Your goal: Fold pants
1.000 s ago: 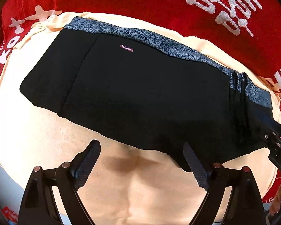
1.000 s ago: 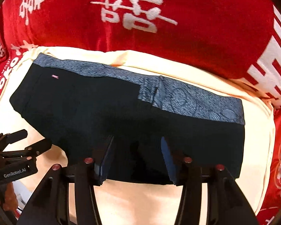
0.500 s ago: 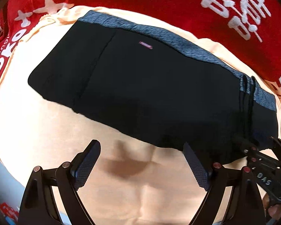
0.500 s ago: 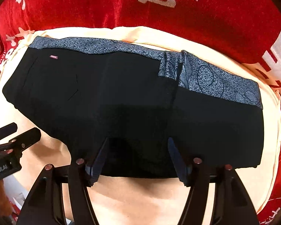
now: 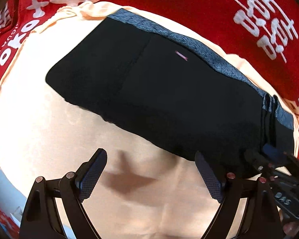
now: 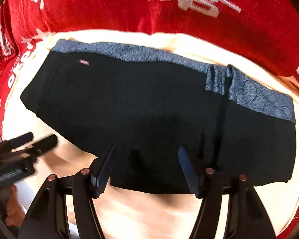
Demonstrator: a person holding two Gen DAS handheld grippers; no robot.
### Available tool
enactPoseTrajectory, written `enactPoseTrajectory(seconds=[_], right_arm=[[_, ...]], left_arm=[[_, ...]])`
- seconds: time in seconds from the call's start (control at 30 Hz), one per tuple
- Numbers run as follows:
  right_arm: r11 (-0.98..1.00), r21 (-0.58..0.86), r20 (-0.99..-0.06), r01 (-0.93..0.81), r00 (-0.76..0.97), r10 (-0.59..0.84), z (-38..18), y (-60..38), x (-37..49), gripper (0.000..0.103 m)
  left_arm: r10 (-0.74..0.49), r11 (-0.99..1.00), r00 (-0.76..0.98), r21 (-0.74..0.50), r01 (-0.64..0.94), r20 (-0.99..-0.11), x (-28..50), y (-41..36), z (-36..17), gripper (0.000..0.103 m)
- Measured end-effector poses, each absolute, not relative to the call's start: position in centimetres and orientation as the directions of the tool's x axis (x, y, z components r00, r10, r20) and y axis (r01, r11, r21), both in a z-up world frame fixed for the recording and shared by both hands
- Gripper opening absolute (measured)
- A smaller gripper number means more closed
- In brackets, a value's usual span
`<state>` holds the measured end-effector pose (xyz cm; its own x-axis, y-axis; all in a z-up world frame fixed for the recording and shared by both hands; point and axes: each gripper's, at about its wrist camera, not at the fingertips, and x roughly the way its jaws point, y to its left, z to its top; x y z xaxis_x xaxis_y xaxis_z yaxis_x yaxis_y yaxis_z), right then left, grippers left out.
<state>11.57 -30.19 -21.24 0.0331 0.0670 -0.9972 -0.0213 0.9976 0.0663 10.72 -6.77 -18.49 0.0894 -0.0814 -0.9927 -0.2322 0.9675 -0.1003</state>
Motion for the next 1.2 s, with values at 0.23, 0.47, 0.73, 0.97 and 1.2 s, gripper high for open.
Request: enactPoseTrajectory(seconds=[0.23, 0.47, 0.73, 0.97, 1.2], right_arm=[[0.996, 0.084, -0.996, 0.006, 0.015, 0.084, -22.6, -30.6, 10.6, 0.07], [0.997, 0.083, -0.996, -0.001, 0.015, 0.083, -22.6, -30.4, 10.3, 0.074], [0.997, 0.07, -0.997, -0.022, 0.019, 0.07, -23.6, -28.9, 10.8, 0.076], [0.997, 0.064, -0.998, -0.033, 0.023, 0.065, -23.9, -28.4, 10.9, 0.078], [0.997, 0.068, -0.997, -0.031, 0.029, 0.069, -23.9, -28.4, 10.7, 0.078]], left_arm=[[-0.099, 0.959, 0.102, -0.123, -0.256, -0.99, 10.5, -4.7, -18.9, 0.091], [-0.217, 0.901, 0.221, -0.283, -0.329, -0.951, 11.0, -1.3, -18.6, 0.091], [-0.422, 0.683, 0.386, -0.568, -0.459, -0.82, 10.7, 3.8, -21.0, 0.091], [-0.503, 0.566, 0.454, -0.678, -0.469, -0.735, 10.7, 4.9, -23.0, 0.091], [-0.47, 0.595, 0.45, -0.649, -0.475, -0.76, 13.4, 3.7, -22.4, 0.099]])
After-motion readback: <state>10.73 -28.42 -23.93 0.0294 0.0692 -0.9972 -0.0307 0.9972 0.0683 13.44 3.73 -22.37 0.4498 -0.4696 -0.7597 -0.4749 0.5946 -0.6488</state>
